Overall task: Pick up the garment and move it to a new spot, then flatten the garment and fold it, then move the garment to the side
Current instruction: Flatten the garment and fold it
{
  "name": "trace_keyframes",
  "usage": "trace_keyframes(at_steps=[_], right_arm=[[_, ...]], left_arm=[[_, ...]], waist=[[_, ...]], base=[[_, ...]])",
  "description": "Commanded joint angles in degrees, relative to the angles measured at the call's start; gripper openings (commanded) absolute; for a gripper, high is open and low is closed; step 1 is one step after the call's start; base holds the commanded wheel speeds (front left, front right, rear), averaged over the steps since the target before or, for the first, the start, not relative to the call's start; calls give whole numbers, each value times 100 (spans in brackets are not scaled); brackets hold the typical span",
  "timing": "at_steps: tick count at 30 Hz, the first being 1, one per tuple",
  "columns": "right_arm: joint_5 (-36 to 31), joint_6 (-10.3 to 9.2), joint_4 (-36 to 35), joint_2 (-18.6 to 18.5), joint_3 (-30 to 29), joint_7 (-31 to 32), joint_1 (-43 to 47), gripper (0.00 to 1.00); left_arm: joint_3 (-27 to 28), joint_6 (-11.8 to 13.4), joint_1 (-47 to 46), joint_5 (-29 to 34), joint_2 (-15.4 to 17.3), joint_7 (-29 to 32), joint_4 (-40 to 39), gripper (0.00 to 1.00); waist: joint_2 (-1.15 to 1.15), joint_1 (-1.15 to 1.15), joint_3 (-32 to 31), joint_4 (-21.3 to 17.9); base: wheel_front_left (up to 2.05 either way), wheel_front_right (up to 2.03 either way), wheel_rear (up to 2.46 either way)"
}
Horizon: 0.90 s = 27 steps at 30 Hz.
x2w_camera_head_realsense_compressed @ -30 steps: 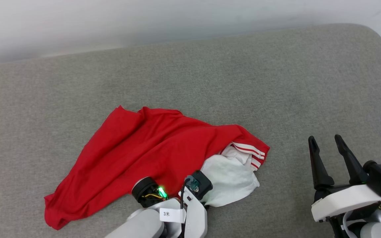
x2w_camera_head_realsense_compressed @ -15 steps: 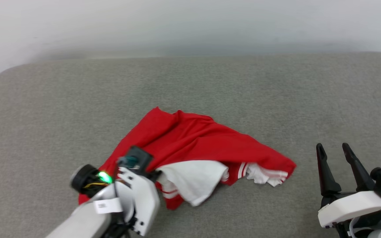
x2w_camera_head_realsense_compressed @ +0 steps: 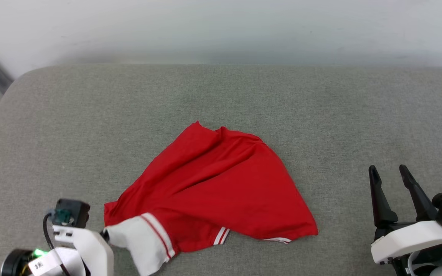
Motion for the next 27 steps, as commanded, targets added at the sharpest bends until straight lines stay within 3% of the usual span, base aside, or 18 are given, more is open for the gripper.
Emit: trace_keyframes(at_steps=[1,5,6,7,17,27], right_arm=[[-27,-4,-41,3,-5,12,-14,100],[-55,-3,-80,3,-16,46,-22,100],[-63,-3,-87,3,-24,55,-14,100],[-72,-4,-95,2,-35,65,0,100],[-113,-3,-167,3,-37,209,166,100],[-108,-4,-244,3,6,323,363,100]], left_arm=[[54,11,147,-122,-103,-106,172,0],[81,-124,327,-398,-405,-372,717,2],[83,-168,316,-443,-493,-454,809,44],[104,-187,289,-450,-574,-564,878,100],[383,-186,68,-138,-1011,-1991,1094,100],[465,69,25,390,-1232,-3118,673,100]], waist=[[0,0,30,-34],[0,0,53,-91],[0,0,46,-98],[0,0,29,-102],[0,0,-289,-129],[0,0,-640,-226]], base=[[0,0,0],[0,0,0],[0,0,0],[0,0,0],[0,0,0],[0,0,0]])
